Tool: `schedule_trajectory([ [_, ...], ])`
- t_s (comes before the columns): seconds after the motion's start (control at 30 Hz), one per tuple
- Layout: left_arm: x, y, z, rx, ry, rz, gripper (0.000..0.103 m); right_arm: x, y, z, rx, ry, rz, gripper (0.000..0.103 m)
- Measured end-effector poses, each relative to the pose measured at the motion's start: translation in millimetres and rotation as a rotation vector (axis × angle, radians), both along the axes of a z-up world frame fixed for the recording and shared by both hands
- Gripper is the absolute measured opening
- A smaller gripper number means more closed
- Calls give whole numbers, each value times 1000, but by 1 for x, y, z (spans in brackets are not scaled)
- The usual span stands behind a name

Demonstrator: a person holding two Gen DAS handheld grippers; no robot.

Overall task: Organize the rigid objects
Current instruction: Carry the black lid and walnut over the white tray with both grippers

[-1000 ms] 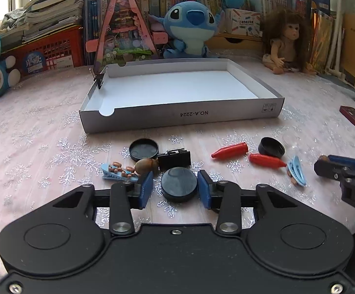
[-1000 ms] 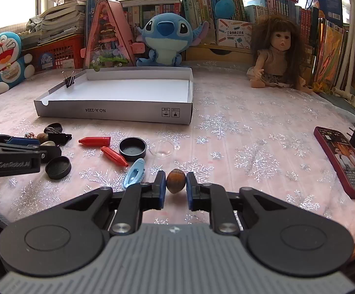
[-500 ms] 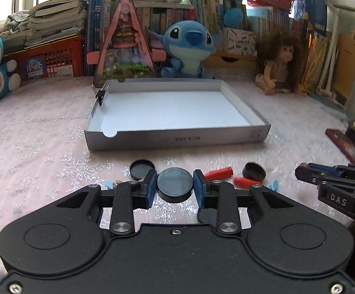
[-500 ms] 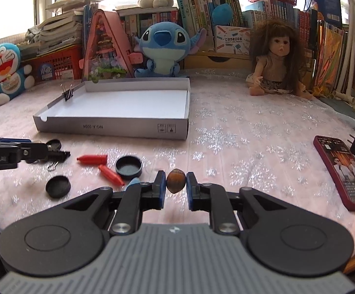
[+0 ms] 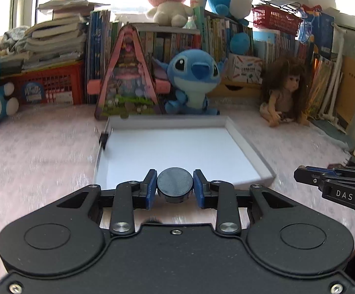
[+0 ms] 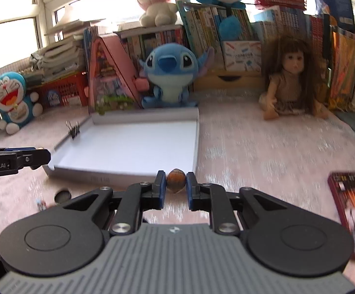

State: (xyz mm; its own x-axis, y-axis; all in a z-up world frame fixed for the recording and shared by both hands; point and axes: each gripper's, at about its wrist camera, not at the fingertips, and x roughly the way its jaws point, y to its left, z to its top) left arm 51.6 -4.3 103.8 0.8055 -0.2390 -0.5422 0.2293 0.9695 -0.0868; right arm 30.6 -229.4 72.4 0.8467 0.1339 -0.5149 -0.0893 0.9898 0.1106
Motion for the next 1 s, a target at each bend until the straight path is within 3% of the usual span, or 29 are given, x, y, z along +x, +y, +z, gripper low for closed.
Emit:
schedule_trajectory([
  [0.2, 47, -2, 16, -19, 36, -7, 30, 40, -3, 20, 7, 32, 43, 21],
  [0.5, 135, -8, 6, -54, 217, -15, 30, 117, -3, 33, 51, 177, 79, 21],
  [0.73, 172, -16, -32, -46, 337, 35, 30, 156, 14, 5, 32, 284, 94, 21],
  [1.0, 178, -27, -56, 0, 374, 36, 30, 175, 21, -29, 26, 362, 69, 21],
])
